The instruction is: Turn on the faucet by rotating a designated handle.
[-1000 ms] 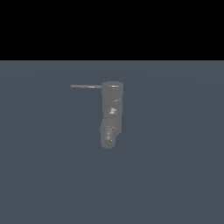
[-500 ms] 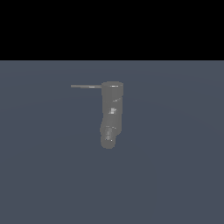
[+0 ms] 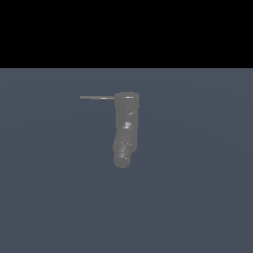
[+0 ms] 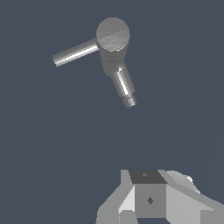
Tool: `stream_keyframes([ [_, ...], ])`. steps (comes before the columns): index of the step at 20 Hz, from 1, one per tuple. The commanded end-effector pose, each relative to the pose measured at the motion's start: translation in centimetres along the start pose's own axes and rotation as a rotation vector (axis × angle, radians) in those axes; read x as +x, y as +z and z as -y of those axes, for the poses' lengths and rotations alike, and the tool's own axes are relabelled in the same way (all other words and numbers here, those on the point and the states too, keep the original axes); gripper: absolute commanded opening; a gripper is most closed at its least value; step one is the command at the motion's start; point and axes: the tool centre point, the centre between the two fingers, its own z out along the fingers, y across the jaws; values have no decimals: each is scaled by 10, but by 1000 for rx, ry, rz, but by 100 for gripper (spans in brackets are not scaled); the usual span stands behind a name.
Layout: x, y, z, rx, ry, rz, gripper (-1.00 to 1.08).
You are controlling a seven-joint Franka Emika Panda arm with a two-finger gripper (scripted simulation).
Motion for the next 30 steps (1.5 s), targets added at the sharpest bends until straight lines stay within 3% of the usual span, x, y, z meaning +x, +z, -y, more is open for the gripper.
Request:
stream_keyframes([
  [1,4,9,12,2,54,-1,-100],
  [16,41,63,76,10,367,-4,-100],
  [30,91,108,120,15,640,-8,-100],
])
